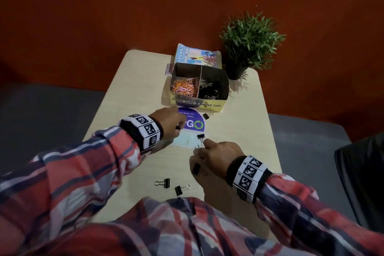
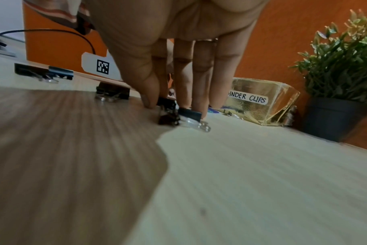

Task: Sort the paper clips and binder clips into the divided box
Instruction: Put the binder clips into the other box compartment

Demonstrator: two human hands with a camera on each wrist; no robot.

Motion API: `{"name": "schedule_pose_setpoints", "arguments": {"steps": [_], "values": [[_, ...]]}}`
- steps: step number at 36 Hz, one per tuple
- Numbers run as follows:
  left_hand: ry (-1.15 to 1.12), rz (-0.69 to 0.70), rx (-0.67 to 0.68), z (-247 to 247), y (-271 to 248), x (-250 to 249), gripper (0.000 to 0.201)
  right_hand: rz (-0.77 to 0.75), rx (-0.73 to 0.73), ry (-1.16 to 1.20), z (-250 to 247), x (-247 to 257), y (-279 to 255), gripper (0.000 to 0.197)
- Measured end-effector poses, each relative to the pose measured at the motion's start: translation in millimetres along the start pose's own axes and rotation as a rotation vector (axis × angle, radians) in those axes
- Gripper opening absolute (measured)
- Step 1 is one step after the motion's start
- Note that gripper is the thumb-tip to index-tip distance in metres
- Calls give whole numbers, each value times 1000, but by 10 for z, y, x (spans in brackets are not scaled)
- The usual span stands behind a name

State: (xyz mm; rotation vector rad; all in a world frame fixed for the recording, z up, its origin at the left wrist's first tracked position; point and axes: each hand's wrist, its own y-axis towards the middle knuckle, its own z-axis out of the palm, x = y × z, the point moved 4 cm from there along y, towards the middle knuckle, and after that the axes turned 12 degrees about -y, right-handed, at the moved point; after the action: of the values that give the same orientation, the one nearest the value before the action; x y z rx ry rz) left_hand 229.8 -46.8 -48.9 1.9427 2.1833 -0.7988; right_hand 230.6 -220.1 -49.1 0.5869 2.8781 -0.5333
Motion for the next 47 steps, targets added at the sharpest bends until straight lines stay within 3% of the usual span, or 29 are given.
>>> {"name": "schedule_pose_setpoints", "arguments": {"steps": [9, 16, 19, 23, 27, 33, 37, 43, 47], "values": [[-156, 163, -235, -733, 239, -603, 12, -16, 40, -53, -85, 76, 42, 23], [-127, 105, -240, -734, 490, -597, 43, -31, 42, -107, -53, 106, 43, 27], [-119, 75, -227, -691, 326, -481, 42, -24, 47, -85, -2, 79, 57, 27], [-97, 33, -77, -465, -190, -282, 24, -15, 64, -84, -5, 44, 46, 31], [-32, 10, 234, 63, -794, -125, 48, -6, 108, -131, -90, 18, 45, 34], [183, 222, 306, 617, -1149, -232, 68, 27, 155, -143, -126, 3, 154, 35], [202, 385, 277, 749, -1161, -299, 58, 135, 86, -113, -302, -188, 235, 32], [38, 525, 117, 786, -1212, -244, 11, 415, -195, -54, -879, -913, 600, 29], [25, 490, 74, 760, -1205, -191, 19, 424, -122, -50, -922, -1171, 911, 29]]}}
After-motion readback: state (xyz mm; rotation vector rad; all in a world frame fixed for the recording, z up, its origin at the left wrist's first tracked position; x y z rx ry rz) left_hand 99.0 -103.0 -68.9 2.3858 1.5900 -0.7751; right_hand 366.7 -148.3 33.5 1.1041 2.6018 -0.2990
